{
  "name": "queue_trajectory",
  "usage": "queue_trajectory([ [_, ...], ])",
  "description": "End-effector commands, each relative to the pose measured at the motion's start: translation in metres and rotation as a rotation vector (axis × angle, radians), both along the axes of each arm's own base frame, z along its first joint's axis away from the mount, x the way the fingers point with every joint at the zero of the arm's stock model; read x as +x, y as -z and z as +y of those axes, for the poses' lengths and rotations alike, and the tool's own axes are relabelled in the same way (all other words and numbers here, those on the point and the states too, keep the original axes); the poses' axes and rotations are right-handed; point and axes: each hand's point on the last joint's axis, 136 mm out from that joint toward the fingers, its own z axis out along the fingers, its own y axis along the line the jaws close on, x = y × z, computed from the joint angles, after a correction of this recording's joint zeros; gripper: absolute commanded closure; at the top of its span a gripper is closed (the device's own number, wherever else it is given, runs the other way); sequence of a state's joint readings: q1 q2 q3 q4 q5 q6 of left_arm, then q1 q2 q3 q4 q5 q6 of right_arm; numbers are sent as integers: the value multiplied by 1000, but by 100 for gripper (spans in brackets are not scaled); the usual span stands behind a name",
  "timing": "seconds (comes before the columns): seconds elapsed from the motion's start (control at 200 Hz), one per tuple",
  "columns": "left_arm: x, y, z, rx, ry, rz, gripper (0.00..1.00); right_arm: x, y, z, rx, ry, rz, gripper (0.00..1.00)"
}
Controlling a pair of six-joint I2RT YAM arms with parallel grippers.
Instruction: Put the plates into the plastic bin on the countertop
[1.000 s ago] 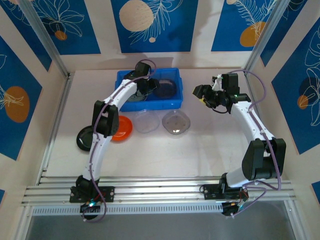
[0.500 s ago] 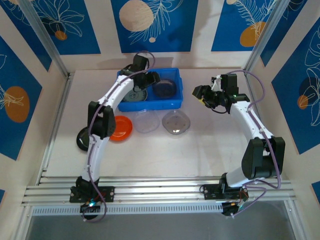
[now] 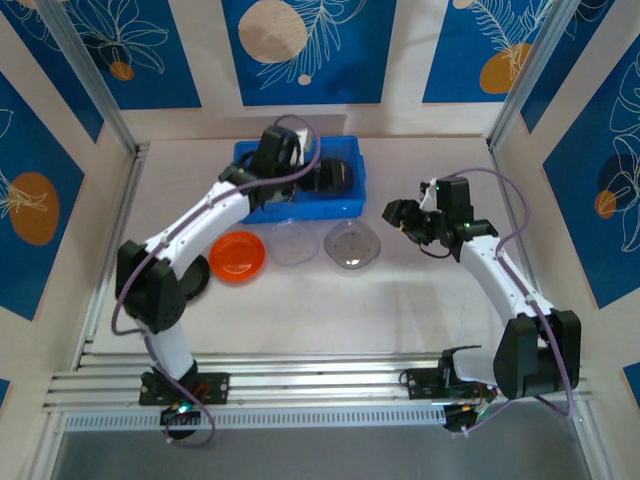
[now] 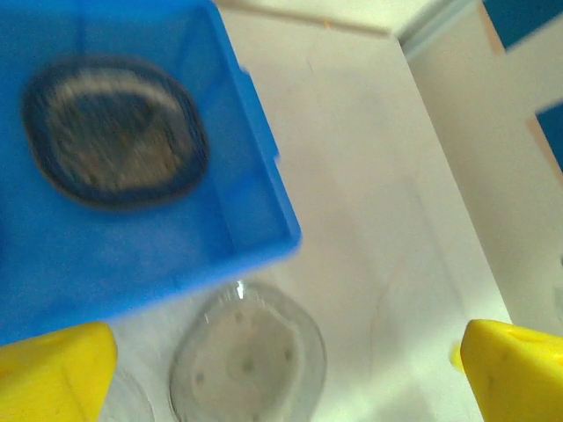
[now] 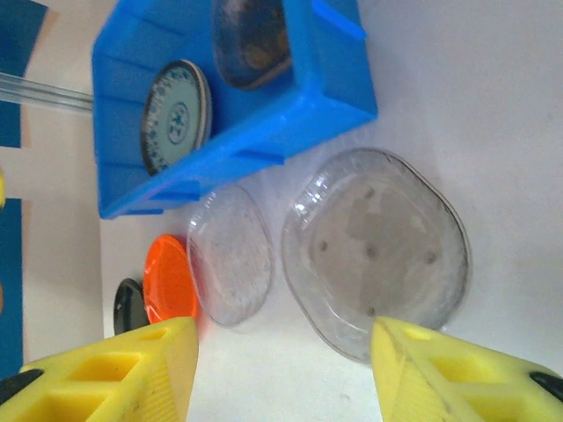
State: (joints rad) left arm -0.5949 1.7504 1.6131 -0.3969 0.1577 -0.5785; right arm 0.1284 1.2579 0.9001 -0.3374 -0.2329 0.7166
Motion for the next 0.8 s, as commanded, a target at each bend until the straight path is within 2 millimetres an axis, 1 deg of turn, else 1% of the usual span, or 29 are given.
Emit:
queue_trajectory([
  [0.0, -20, -10, 4, -100, 23, -3, 0, -11, 13, -1, -16, 12, 6, 46],
  [0.065, -43, 2, 4, -122, 76, 28, 0, -17, 22, -1, -19, 10, 16, 48],
  [0.105, -57, 5, 4, -127, 102, 22, 0, -20, 28, 0, -17, 7, 21, 49],
  [0.125, -64, 11, 6, -116, 102, 28, 0, -22, 31, 1, -17, 7, 23, 50],
  [0.165, -75, 21, 10, -97, 96, 28, 0, -25, 38, 1, -13, 10, 32, 53],
  [0.23, -90, 29, 16, -87, 95, 20, 0, -28, 46, 3, -6, 10, 43, 55],
  [0.3, -100, 37, 24, -76, 73, 26, 0, -31, 52, 4, -5, 10, 50, 59],
  [0.385, -111, 47, 30, -68, 52, 41, 0, -31, 58, 5, -4, 6, 57, 63],
  [0.44, -118, 56, 31, -63, 49, 55, 1, -31, 61, 6, -6, 4, 66, 67],
  [0.56, -127, 77, 29, -39, 38, 83, 2, -28, 68, 7, -11, 5, 83, 72],
  [0.66, -131, 89, 22, -73, 39, 105, 2, -25, 76, 6, -21, 14, 112, 73],
  [0.795, -132, 94, 10, -123, 47, 121, 2, -21, 89, 1, -53, 39, 175, 71],
])
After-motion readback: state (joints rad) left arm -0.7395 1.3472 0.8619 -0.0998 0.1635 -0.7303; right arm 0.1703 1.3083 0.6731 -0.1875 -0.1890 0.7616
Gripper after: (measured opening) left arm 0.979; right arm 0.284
